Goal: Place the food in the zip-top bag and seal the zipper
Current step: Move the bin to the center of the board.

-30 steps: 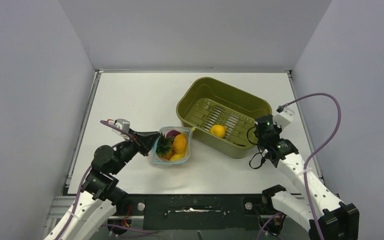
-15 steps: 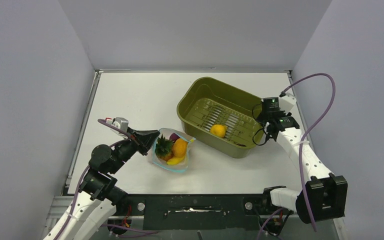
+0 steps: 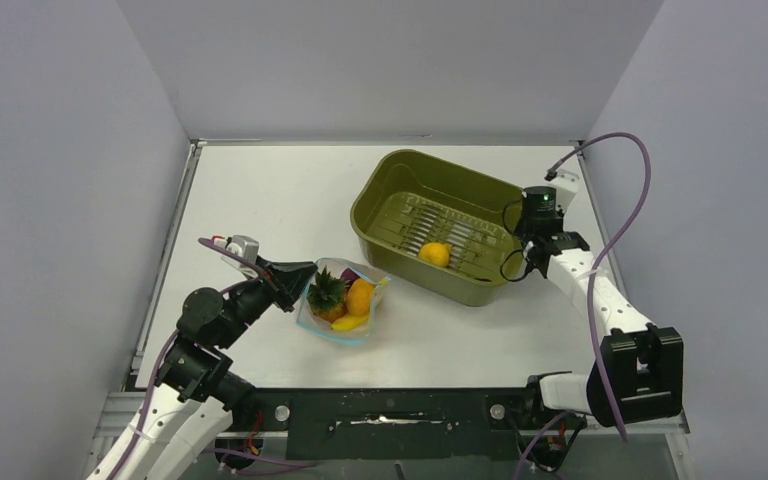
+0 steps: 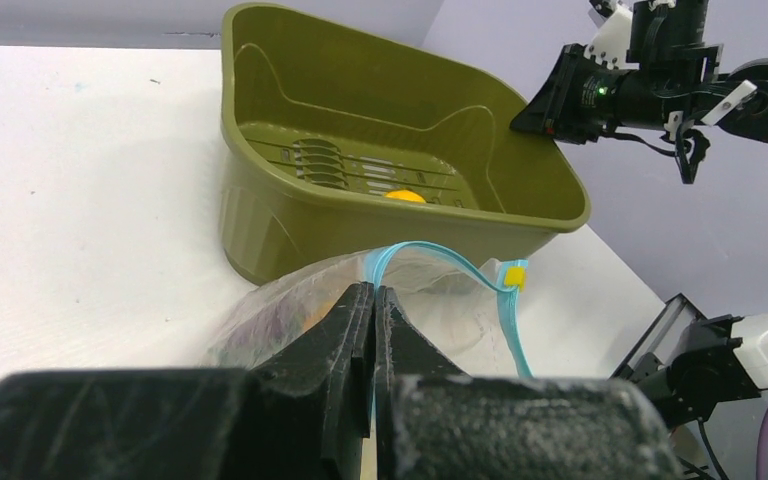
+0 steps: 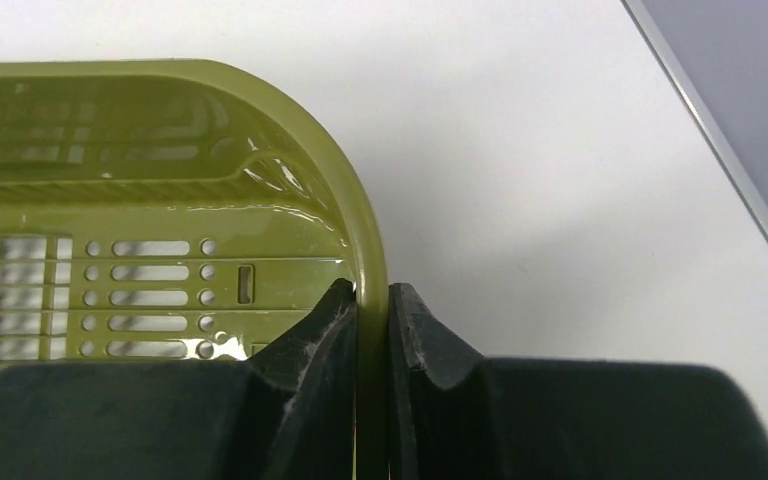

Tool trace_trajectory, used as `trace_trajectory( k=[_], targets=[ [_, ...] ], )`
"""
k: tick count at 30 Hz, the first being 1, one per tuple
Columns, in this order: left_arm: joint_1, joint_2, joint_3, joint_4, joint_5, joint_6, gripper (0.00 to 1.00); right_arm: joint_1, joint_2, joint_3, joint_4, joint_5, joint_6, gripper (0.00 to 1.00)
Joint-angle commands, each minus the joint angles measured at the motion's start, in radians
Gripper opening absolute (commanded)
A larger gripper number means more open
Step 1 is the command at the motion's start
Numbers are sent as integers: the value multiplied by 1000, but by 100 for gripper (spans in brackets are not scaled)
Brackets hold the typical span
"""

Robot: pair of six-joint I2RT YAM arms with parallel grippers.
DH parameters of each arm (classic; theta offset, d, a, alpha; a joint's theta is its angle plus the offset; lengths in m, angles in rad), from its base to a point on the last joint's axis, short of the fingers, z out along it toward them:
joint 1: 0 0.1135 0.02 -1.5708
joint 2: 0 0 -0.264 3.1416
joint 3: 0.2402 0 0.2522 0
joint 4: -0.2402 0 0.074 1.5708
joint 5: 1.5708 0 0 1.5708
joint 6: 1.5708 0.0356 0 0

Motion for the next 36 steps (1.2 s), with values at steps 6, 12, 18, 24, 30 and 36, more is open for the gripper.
trace_trajectory(
  k=[6, 12, 18, 24, 30, 36],
  targets=[
    [-4, -4, 58, -11, -4, 9, 0, -41, 4, -59, 553, 10, -259, 0],
    [-3, -13, 64, -25, -5, 12, 0, -142, -10, -119, 810, -149, -393, 0],
    [-4, -21, 58, -32, -10, 13, 0, -245, 0, -199, 1018, -383, -447, 0],
    [-4, -12, 43, -17, 8, 17, 0, -315, 45, -211, 1169, -546, -472, 0],
    [-4, -16, 40, -19, 9, 34, 0, -321, 43, -264, 1322, -652, -542, 0],
    [-4, -10, 23, 8, 17, 38, 0, -320, 39, -304, 1393, -683, -563, 0]
  ],
)
